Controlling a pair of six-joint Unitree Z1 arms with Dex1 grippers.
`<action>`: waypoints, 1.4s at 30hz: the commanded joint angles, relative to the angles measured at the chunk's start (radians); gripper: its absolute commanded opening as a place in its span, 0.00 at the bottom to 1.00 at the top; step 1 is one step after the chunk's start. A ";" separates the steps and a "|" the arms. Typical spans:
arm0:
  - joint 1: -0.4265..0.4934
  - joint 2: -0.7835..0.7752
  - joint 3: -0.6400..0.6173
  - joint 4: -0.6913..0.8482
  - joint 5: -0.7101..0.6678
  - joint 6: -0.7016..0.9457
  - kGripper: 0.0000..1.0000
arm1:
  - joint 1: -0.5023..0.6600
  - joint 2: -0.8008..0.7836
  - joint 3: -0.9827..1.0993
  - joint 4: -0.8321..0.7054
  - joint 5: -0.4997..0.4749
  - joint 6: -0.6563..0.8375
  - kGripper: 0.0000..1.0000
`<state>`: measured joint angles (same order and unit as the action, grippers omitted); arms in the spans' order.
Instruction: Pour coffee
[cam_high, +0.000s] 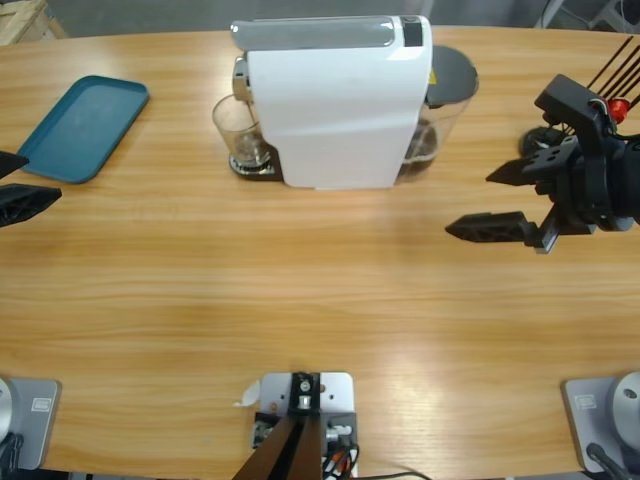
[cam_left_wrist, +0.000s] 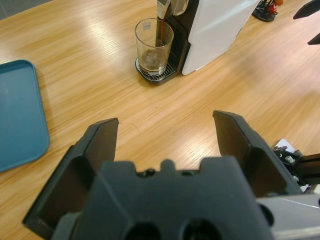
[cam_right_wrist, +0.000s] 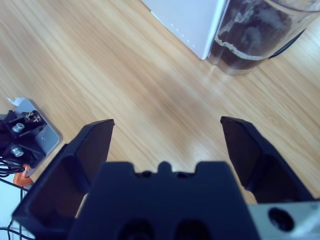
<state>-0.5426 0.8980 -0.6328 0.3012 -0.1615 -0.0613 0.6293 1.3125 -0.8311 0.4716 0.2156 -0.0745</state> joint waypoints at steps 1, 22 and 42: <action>-0.008 0.033 0.024 -0.011 0.007 0.003 0.82 | 0.010 0.020 0.035 -0.017 -0.017 0.018 1.00; -0.008 0.044 0.022 -0.011 0.004 0.003 0.82 | 0.010 0.027 0.035 -0.017 -0.015 0.019 1.00; -0.008 0.050 0.021 -0.011 0.004 0.003 0.82 | 0.010 0.027 0.035 -0.017 -0.015 0.019 1.00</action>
<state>-0.5426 0.9248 -0.6328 0.3012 -0.1615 -0.0613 0.6293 1.3142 -0.8311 0.4707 0.2156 -0.0680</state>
